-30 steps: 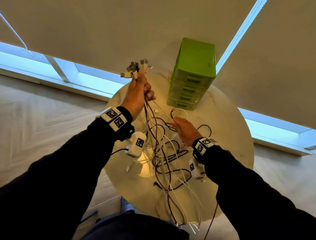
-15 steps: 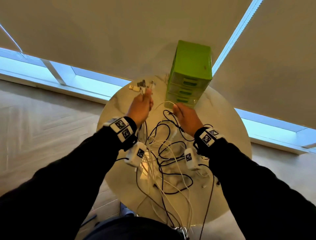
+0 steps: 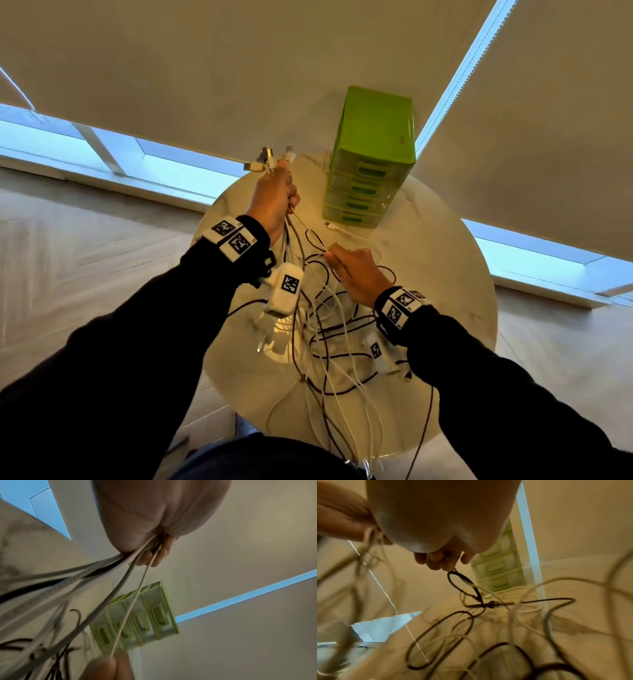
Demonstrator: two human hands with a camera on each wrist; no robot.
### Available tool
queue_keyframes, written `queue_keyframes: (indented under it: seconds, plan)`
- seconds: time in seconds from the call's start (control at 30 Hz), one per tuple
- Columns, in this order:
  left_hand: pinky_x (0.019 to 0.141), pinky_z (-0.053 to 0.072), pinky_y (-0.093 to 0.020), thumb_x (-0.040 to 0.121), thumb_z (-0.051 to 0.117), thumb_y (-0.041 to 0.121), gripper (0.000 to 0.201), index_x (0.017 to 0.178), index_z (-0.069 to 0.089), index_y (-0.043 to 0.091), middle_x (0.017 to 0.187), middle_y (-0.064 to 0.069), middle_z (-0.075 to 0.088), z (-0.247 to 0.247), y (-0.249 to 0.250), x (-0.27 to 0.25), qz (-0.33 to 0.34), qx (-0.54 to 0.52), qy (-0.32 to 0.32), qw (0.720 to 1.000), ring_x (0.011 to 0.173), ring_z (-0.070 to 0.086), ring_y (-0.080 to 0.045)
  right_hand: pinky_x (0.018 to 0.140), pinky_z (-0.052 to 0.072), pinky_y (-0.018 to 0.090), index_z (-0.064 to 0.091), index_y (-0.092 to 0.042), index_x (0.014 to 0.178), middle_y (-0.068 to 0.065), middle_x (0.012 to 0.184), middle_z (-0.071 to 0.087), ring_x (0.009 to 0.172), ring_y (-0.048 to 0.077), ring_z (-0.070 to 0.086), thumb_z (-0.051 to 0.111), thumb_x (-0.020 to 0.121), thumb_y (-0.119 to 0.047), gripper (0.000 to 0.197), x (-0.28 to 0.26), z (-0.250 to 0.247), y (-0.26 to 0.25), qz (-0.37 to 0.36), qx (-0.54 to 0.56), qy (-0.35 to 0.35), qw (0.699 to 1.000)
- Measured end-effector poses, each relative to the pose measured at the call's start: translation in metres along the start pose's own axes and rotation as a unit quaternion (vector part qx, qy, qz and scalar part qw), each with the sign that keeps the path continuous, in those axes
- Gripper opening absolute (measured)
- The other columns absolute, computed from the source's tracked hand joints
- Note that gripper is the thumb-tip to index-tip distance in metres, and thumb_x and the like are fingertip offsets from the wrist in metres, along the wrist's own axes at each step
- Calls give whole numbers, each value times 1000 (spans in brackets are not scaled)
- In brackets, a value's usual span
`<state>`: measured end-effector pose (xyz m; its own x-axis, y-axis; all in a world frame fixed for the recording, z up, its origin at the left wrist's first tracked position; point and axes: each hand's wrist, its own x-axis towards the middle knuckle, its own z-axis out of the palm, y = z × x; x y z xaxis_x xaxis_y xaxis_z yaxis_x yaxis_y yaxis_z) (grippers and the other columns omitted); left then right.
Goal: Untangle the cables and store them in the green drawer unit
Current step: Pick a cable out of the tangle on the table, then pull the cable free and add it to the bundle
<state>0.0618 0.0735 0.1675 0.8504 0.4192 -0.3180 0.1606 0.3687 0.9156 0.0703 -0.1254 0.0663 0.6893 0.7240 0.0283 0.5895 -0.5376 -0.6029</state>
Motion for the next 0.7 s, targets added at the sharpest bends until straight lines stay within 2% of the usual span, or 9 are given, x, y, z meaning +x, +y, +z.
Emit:
queue_keyframes:
  seconds: [0.07, 0.17, 0.27, 0.33, 0.4, 0.5, 0.6, 0.67, 0.7]
  plan:
    - [50, 24, -23, 109, 36, 35, 38, 72, 39, 23, 47, 13, 32, -9, 10, 3, 23, -15, 14, 1000, 45, 31, -6, 76, 35, 37, 39, -29, 88, -12, 62, 45, 62, 16, 45, 33, 107, -35, 21, -6, -6, 19, 42, -19, -40, 998]
    - [49, 26, -21, 108, 40, 34, 36, 74, 43, 22, 48, 11, 33, -22, 27, 8, 50, -41, 39, 997, 44, 30, -5, 87, 36, 42, 37, -30, 90, -7, 70, 51, 67, 17, 44, 26, 107, -40, 23, -19, -15, 44, 86, -107, -92, 986]
    - [48, 28, -20, 108, 39, 35, 38, 72, 41, 22, 49, 10, 34, -31, 36, 8, 75, -23, 56, 995, 46, 31, -5, 86, 34, 41, 36, -32, 92, -2, 73, 56, 67, 20, 45, 21, 106, -44, 23, -21, -26, 58, 98, -134, -83, 983]
    - [49, 28, -20, 107, 40, 38, 40, 71, 39, 22, 49, 9, 33, -32, 40, 5, 97, 0, 64, 993, 47, 30, -6, 79, 28, 38, 36, -31, 91, 0, 74, 57, 71, 27, 52, 21, 106, -45, 26, -18, -37, 63, 119, -155, -79, 978]
    - [50, 28, -22, 106, 38, 44, 41, 70, 36, 24, 52, 9, 31, -31, 42, 1, 117, 43, 69, 990, 50, 29, -8, 77, 23, 37, 40, -28, 93, 1, 77, 60, 78, 29, 58, 20, 106, -46, 29, -13, -49, 68, 155, -167, -73, 971]
    - [51, 28, -24, 105, 37, 49, 43, 69, 35, 26, 56, 9, 31, -27, 31, -6, 116, 139, 66, 981, 51, 29, -9, 83, 34, 41, 48, -25, 100, 9, 89, 68, 86, 35, 63, 20, 105, -49, 37, 2, -61, 62, 203, -162, -53, 964]
    - [58, 28, -31, 107, 37, 44, 42, 69, 40, 26, 57, 9, 36, -11, 0, -16, 105, 213, -5, 971, 53, 32, -11, 82, 46, 43, 56, -19, 103, 9, 93, 69, 85, 35, 63, 24, 105, -46, 42, 21, -61, 34, 159, -144, -1, 977]
    - [62, 30, -34, 107, 38, 42, 41, 71, 45, 24, 60, 4, 41, 1, -20, -22, 84, 270, -50, 958, 57, 36, -15, 74, 45, 38, 60, -16, 101, 3, 87, 65, 79, 27, 60, 30, 107, -39, 38, 31, -57, 9, 107, -96, 48, 988]
    - [64, 31, -36, 106, 38, 46, 42, 71, 48, 23, 61, 3, 44, 5, -29, -24, 64, 302, -61, 949, 58, 39, -17, 71, 44, 37, 60, -15, 99, 2, 86, 64, 78, 24, 59, 33, 107, -37, 35, 34, -53, -4, 82, -68, 73, 992]
